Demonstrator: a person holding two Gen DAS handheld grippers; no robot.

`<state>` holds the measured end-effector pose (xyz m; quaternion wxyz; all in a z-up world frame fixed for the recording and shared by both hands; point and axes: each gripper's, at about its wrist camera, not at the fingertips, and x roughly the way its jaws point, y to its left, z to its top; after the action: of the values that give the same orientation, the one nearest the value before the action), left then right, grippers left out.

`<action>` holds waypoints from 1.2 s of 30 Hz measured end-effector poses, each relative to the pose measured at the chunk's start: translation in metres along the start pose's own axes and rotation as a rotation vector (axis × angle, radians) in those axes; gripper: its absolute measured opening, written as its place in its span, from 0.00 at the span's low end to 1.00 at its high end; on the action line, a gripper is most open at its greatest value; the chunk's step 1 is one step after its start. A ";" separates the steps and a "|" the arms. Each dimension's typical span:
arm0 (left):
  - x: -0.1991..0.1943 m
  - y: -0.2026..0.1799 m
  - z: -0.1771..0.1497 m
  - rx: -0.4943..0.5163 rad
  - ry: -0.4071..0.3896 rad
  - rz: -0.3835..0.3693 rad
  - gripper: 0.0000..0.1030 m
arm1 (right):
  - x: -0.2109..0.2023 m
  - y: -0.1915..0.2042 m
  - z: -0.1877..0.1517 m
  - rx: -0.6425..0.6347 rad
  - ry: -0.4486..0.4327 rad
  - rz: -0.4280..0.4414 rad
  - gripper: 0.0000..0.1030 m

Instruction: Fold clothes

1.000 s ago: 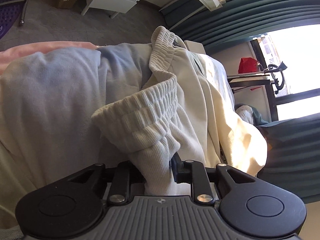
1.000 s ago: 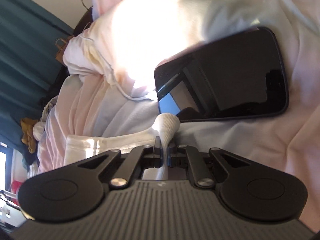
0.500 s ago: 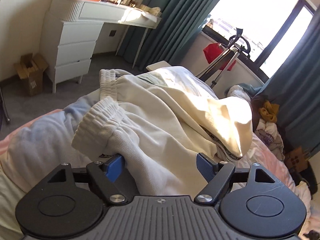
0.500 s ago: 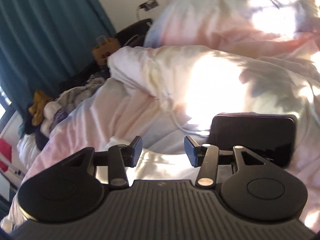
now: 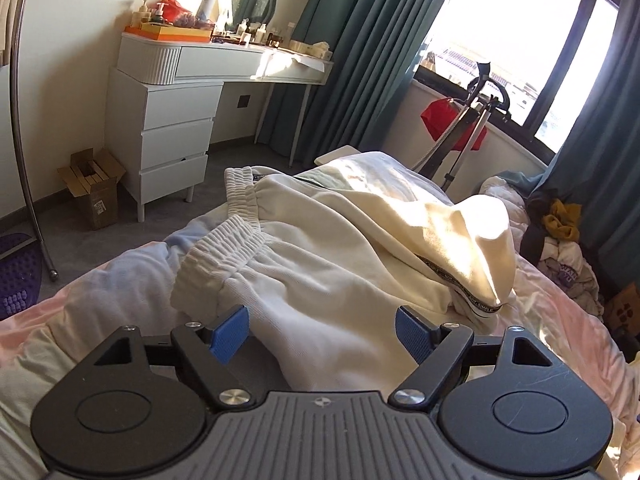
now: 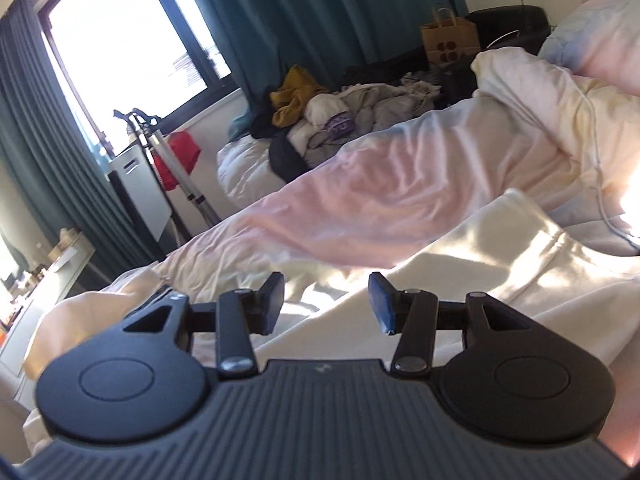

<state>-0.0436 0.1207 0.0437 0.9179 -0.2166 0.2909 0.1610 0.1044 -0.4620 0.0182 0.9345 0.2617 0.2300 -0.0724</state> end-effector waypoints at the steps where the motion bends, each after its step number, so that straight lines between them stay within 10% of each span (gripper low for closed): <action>1: -0.003 -0.002 -0.001 0.015 -0.006 0.001 0.80 | 0.000 0.006 -0.004 -0.006 0.013 0.017 0.49; 26: 0.112 -0.157 -0.033 0.355 0.005 -0.272 0.82 | 0.009 0.085 -0.069 -0.218 0.125 0.273 0.49; 36: 0.205 -0.153 -0.054 0.405 0.120 -0.344 0.82 | 0.112 0.111 -0.073 -0.032 0.380 0.320 0.49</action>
<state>0.1558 -0.0022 -0.0732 0.9375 -0.0843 0.3298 -0.0718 0.2036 -0.3305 -0.0389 0.8781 0.2890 0.3583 0.1304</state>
